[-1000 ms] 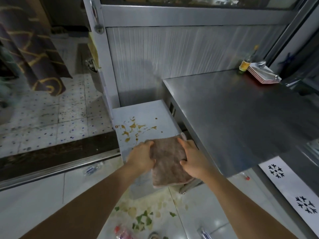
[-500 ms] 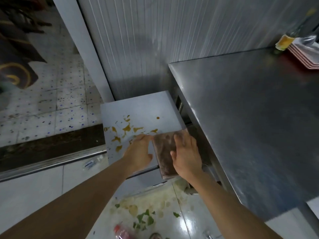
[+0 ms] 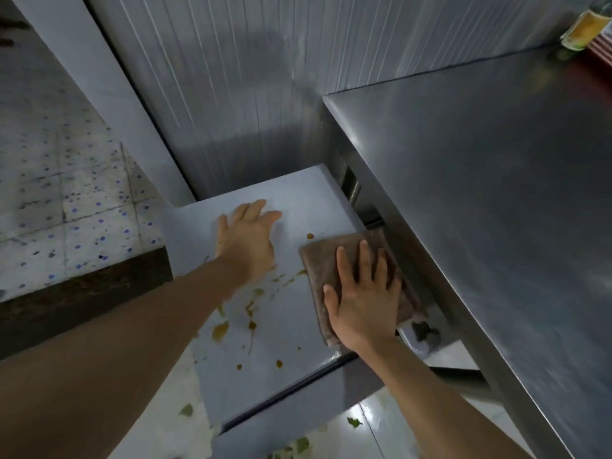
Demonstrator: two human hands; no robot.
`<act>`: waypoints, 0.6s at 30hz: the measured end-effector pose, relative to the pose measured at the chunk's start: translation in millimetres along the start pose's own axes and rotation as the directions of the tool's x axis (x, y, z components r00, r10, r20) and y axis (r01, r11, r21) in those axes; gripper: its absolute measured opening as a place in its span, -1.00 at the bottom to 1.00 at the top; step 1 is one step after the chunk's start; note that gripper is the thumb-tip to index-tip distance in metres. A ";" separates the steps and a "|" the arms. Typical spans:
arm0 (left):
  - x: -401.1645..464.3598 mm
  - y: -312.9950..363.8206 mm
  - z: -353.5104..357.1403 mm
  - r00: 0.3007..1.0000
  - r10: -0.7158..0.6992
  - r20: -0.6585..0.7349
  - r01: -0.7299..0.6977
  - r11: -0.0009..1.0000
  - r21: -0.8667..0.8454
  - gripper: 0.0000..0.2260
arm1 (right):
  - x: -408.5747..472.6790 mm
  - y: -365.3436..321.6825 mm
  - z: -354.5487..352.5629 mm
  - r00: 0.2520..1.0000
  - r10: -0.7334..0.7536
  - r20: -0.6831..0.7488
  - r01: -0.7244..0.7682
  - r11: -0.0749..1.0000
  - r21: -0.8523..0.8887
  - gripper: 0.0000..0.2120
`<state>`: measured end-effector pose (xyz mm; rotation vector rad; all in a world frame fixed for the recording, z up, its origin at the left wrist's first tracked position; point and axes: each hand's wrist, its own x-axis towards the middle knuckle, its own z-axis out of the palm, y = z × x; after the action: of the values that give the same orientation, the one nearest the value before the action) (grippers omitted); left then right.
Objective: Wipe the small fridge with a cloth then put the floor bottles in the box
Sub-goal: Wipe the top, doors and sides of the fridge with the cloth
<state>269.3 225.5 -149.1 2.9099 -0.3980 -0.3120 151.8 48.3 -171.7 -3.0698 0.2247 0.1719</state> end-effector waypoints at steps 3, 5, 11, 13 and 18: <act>21.2 -19.3 1.1 1.000 0.014 0.007 -0.014 1.000 0.008 -0.49 | 39.1 -13.6 3.4 1.000 -0.011 0.002 0.011 1.000 -0.015 -0.33; 24.8 -28.9 3.0 0.998 0.058 -0.035 -0.059 0.998 -0.024 -0.49 | 63.3 -20.0 5.2 1.000 -0.016 -0.003 0.015 1.000 -0.018 -0.33; 29.7 -41.5 1.3 0.975 0.185 -0.126 -0.181 0.983 0.039 -0.47 | 158.3 -40.1 3.2 0.998 -0.061 -0.016 0.062 0.995 0.076 -0.39; 30.1 -44.5 1.5 0.972 0.193 -0.137 -0.189 0.981 0.040 -0.47 | 184.4 -43.5 1.8 0.996 -0.092 -0.003 0.092 0.993 0.075 -0.42; 27.0 -46.6 -0.7 0.975 0.195 -0.110 -0.194 0.981 0.019 -0.46 | 186.7 -45.5 -0.2 0.991 -0.130 -0.025 0.131 0.989 0.068 -0.46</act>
<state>306.2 262.0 -163.2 2.8485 -0.6614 -0.1185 342.2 66.7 -190.7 -3.0053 0.0295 0.1232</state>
